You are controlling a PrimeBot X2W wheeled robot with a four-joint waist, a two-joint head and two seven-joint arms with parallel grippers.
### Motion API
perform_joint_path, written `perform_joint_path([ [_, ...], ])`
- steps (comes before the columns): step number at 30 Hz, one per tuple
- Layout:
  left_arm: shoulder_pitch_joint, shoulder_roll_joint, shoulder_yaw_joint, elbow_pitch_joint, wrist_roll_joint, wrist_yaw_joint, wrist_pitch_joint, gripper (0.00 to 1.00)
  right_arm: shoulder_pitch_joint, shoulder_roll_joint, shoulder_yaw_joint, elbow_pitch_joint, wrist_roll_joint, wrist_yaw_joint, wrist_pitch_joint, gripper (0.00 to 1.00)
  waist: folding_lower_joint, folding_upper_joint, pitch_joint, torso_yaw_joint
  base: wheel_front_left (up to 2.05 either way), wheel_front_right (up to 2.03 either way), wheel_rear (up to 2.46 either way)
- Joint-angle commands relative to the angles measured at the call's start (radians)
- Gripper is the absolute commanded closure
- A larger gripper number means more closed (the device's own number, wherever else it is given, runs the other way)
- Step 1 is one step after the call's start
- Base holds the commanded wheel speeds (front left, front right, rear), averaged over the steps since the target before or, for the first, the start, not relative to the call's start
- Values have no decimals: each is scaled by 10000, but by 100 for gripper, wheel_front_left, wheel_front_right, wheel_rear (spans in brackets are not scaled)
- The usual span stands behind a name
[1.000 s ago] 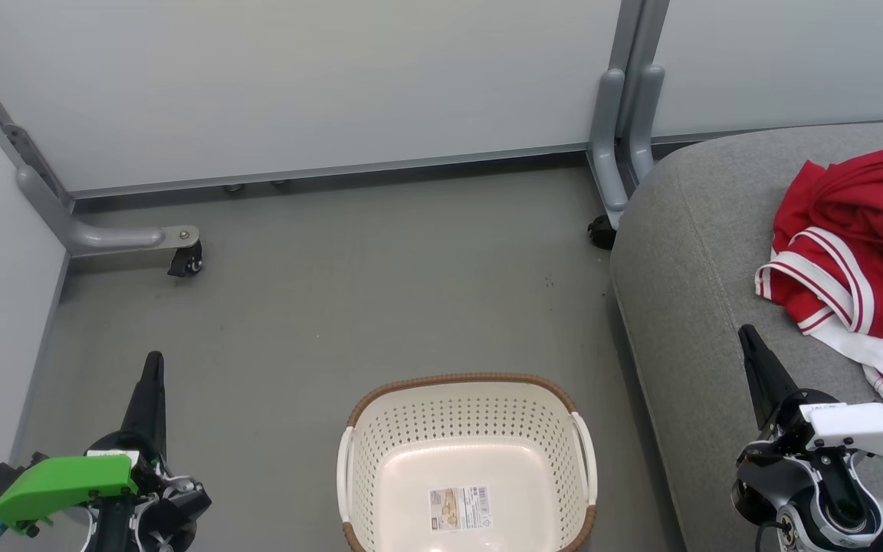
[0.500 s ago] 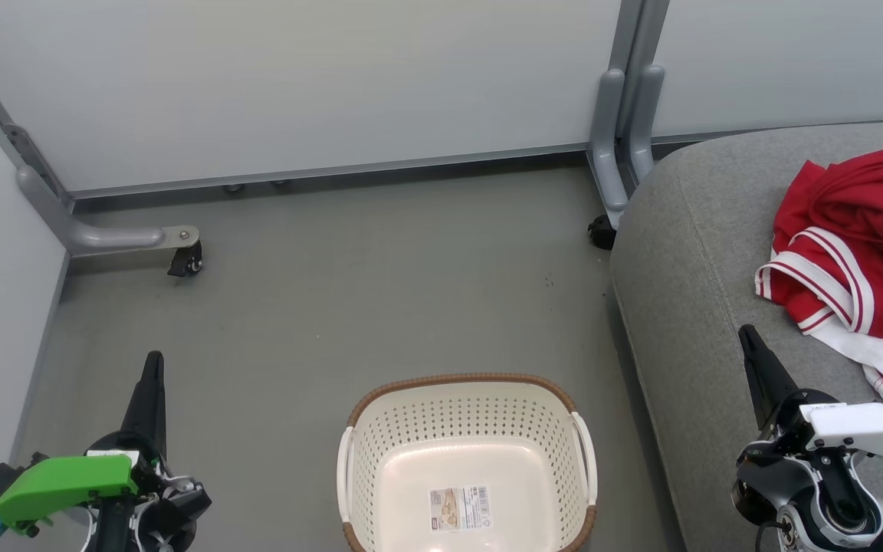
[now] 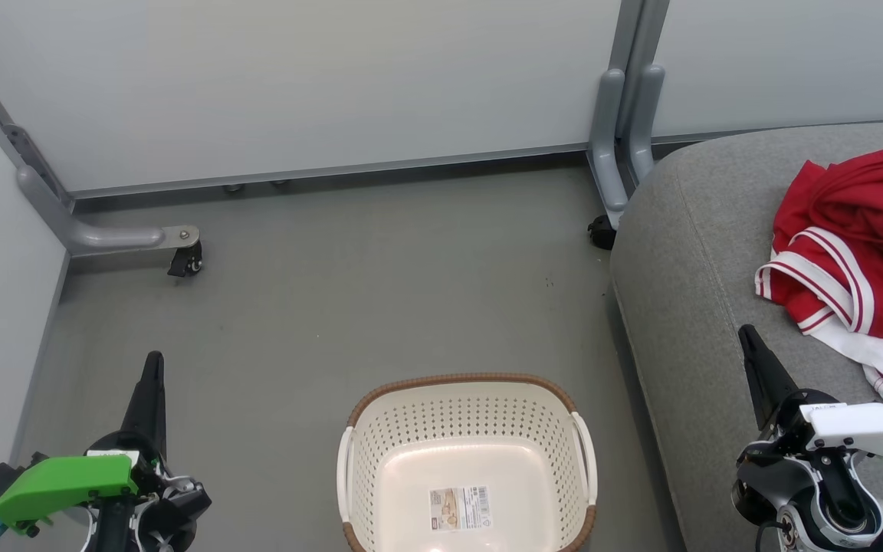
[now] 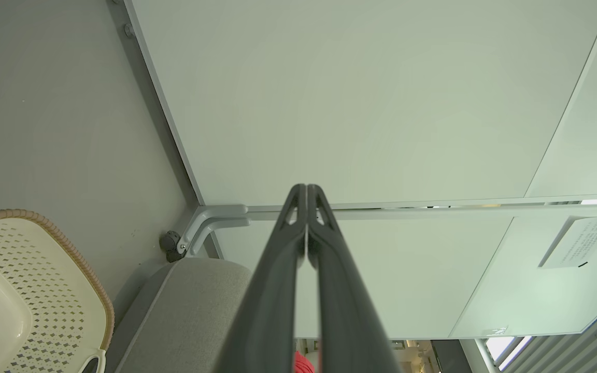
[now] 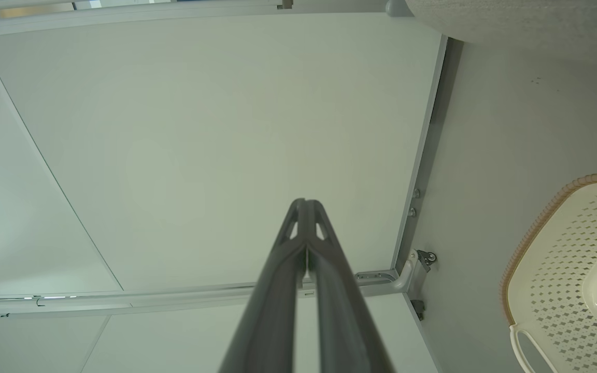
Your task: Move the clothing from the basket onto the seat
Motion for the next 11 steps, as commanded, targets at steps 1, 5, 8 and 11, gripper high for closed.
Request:
perform_joint_path([
  [1,-106,25,13,4,-23,-43,33,100,-68,-13,-20,20,-58,4,23,100,0,-1,0,0,0,0,0],
  [5,-106,25,13,3,-23,-43,32,100,-69,-8,-26,19,-64,4,33,100,0,-1,0,0,0,0,0],
  [8,-106,25,14,3,-23,-43,32,100,-70,-4,-30,19,-70,4,38,100,0,-1,0,0,0,0,0],
  [11,-106,25,12,6,-23,-43,32,100,-70,0,-34,20,-76,4,44,100,0,-1,0,0,0,0,0],
])
